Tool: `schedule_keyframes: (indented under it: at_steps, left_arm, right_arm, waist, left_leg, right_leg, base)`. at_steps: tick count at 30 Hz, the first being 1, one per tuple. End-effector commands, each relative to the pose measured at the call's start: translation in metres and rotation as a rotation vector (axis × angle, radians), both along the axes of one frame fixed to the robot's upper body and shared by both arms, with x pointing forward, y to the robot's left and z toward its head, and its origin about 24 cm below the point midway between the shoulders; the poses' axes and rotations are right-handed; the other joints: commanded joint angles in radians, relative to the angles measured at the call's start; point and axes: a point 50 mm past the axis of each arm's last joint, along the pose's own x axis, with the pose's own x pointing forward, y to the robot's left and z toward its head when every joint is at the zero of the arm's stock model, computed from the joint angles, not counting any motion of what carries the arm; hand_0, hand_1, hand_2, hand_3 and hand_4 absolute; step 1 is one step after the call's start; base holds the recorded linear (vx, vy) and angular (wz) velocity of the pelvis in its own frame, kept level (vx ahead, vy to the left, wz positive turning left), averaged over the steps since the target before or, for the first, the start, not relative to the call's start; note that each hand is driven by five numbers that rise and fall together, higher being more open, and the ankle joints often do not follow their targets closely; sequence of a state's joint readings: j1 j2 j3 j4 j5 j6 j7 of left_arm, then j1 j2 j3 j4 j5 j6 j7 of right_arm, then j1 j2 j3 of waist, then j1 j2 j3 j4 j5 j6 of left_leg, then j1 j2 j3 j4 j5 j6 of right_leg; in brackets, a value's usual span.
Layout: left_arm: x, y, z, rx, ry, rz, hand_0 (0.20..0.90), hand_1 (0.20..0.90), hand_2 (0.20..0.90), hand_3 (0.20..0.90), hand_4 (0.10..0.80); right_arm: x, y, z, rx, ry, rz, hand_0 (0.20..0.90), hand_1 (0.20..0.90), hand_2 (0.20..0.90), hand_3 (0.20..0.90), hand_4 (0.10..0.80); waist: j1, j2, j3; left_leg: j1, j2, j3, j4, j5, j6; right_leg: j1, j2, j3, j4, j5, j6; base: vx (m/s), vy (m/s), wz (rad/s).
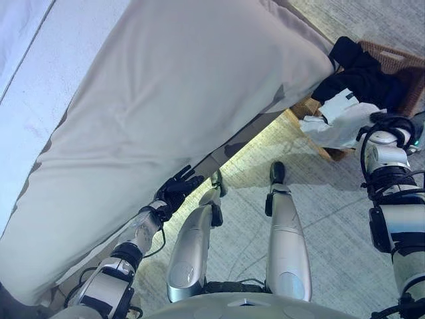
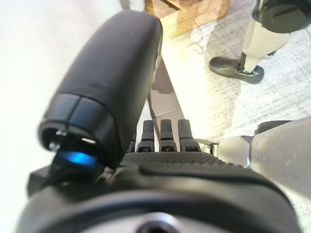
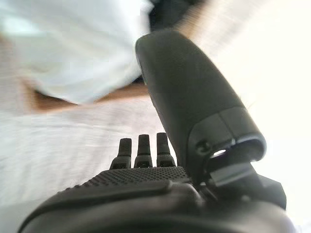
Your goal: Pick up the clothes from the bed and place them into the basket
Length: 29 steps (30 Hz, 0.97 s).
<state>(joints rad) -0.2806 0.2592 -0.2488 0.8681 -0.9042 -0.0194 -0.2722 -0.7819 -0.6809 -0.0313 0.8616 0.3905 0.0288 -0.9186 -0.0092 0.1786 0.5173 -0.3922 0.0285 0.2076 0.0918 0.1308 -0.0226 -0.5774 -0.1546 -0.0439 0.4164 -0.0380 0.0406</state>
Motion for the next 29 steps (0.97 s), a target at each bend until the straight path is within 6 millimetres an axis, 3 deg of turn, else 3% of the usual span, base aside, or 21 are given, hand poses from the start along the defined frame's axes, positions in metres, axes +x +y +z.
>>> schedule_keyframes:
  at_steps: [1,4,5,9,10,11,14,16,20,21,22,25,29]
  left_arm:
    - [-0.018,0.007,-0.010,0.002,0.003,0.021,0.900,0.900,0.900,0.900,0.800]
    - [-0.032,0.019,-0.023,0.026,0.088,0.077,0.900,0.900,0.900,0.900,0.800]
    - [-0.032,0.019,-0.023,0.026,0.088,0.077,0.900,0.900,0.900,0.900,0.800]
    - [-0.055,0.033,-0.038,0.075,0.184,0.117,0.900,0.900,0.900,0.900,0.800]
    - [-0.064,0.037,-0.043,0.102,0.220,0.122,0.900,0.900,0.900,0.900,0.800]
    - [-0.069,0.039,-0.046,0.112,0.239,0.126,0.900,0.900,0.900,0.900,0.800]
    - [-0.093,0.049,-0.058,0.165,0.325,0.137,0.900,0.900,0.900,0.900,0.800]
    - [-0.113,0.055,-0.068,0.224,0.397,0.107,0.900,0.900,0.900,0.900,0.800]
    - [-0.129,0.065,-0.074,0.360,0.456,-0.012,0.900,0.900,0.900,0.900,0.800]
    - [-0.130,0.065,-0.074,0.368,0.461,-0.023,0.900,0.900,0.900,0.900,0.800]
    - [-0.134,0.068,-0.076,0.431,0.487,-0.083,0.900,0.900,0.900,0.900,0.800]
    - [-0.139,0.068,-0.079,0.448,0.525,-0.115,0.900,0.900,0.900,0.900,0.800]
    - [-0.151,0.065,-0.085,0.420,0.566,-0.097,0.900,0.900,0.900,0.900,0.800]
  right_arm:
    - [-0.019,-0.003,0.059,-0.167,-0.393,-0.079,0.900,0.900,0.900,0.900,0.800]
    - [-0.036,0.011,0.023,-0.097,-0.489,-0.011,0.900,0.900,0.900,0.900,0.800]
    - [-0.036,0.011,0.023,-0.097,-0.489,-0.011,0.900,0.900,0.900,0.900,0.800]
    - [-0.050,0.024,-0.034,0.001,-0.354,0.141,0.900,0.900,0.900,0.900,0.800]
    - [-0.057,0.025,-0.061,0.043,-0.254,0.196,0.900,0.900,0.900,0.900,0.800]
    - [-0.061,0.026,-0.073,0.058,-0.206,0.217,0.900,0.900,0.900,0.900,0.800]
    - [-0.082,0.033,-0.146,0.218,0.112,0.378,0.900,0.900,0.900,0.900,0.800]
    - [-0.109,0.049,-0.205,0.326,0.428,0.539,0.900,0.900,0.900,0.900,0.800]
    - [-0.148,0.071,-0.262,0.513,0.722,0.750,0.900,0.900,0.900,0.900,0.800]
    - [-0.151,0.073,-0.265,0.525,0.750,0.770,0.900,0.900,0.900,0.900,0.800]
    - [-0.176,0.083,-0.287,0.649,0.828,0.784,0.900,0.900,0.900,0.900,0.800]
    - [-0.201,0.089,-0.303,0.787,0.863,0.742,0.900,0.900,0.900,0.900,0.800]
    - [-0.216,0.104,-0.313,0.847,0.865,0.771,0.900,0.900,0.900,0.900,0.800]
  waist:
    - [-0.053,0.033,0.002]
    - [-0.066,-0.019,-0.067]
    - [-0.066,-0.019,-0.067]
    - [-0.070,-0.081,-0.154]
    - [-0.066,-0.102,-0.186]
    - [-0.065,-0.112,-0.201]
    - [-0.058,-0.146,-0.276]
    - [-0.049,-0.167,-0.336]
    - [-0.031,-0.191,-0.385]
    - [-0.030,-0.193,-0.388]
    - [-0.025,-0.200,-0.409]
    - [-0.020,-0.198,-0.428]
    - [-0.024,-0.185,-0.442]
  left_leg:
    - [0.040,-0.029,-0.054,0.056,-0.124,0.000]
    - [0.137,-0.026,-0.052,-0.019,-0.125,-0.005]
    - [0.137,-0.026,-0.052,-0.019,-0.125,-0.005]
    - [0.242,-0.022,-0.056,-0.096,-0.125,-0.006]
    - [0.274,-0.021,-0.055,-0.114,-0.126,-0.005]
    - [0.289,-0.020,-0.054,-0.123,-0.126,-0.004]
    - [0.350,-0.017,-0.049,-0.143,-0.133,0.001]
    - [0.397,-0.015,-0.042,-0.157,-0.139,0.004]
    - [0.453,-0.017,-0.036,-0.170,-0.154,0.008]
    - [0.457,-0.018,-0.035,-0.170,-0.156,0.008]
    - [0.486,-0.021,-0.029,-0.175,-0.167,0.014]
    - [0.510,-0.025,-0.036,-0.179,-0.178,0.019]
    - [0.525,-0.030,-0.046,-0.179,-0.189,0.025]
  right_leg:
    - [0.099,0.064,-0.096,-0.043,-0.086,-0.043]
    - [0.205,0.072,-0.089,-0.147,-0.056,-0.025]
    - [0.205,0.072,-0.089,-0.147,-0.056,-0.025]
    - [0.341,0.082,-0.079,-0.278,-0.009,-0.002]
    - [0.382,0.086,-0.076,-0.310,0.002,0.004]
    - [0.400,0.088,-0.076,-0.323,0.007,0.006]
    - [0.472,0.094,-0.080,-0.360,0.018,0.014]
    - [0.525,0.100,-0.086,-0.395,0.029,0.018]
    - [0.591,0.103,-0.100,-0.444,0.044,0.025]
    - [0.595,0.104,-0.100,-0.448,0.046,0.026]
    - [0.624,0.105,-0.109,-0.459,0.045,0.027]
    - [0.650,0.108,-0.114,-0.464,0.041,0.027]
    - [0.669,0.110,-0.115,-0.465,0.032,0.026]
  base:
    - [0.012,0.177,0.01]
    - [0.072,0.153,-0.01]
    - [0.058,0.093,0.05]
    - [0.096,0.070,0.01]
    - [0.130,0.028,0.03]
    - [0.119,0.045,0.05]
    - [0.138,0.088,-0.05]
    - [0.198,0.083,0.00]
    - [0.104,0.053,0.04]
    - [0.097,0.084,0.13]
    - [0.086,0.077,0.11]
    - [0.072,0.076,0.06]
    - [0.030,0.068,0.08]
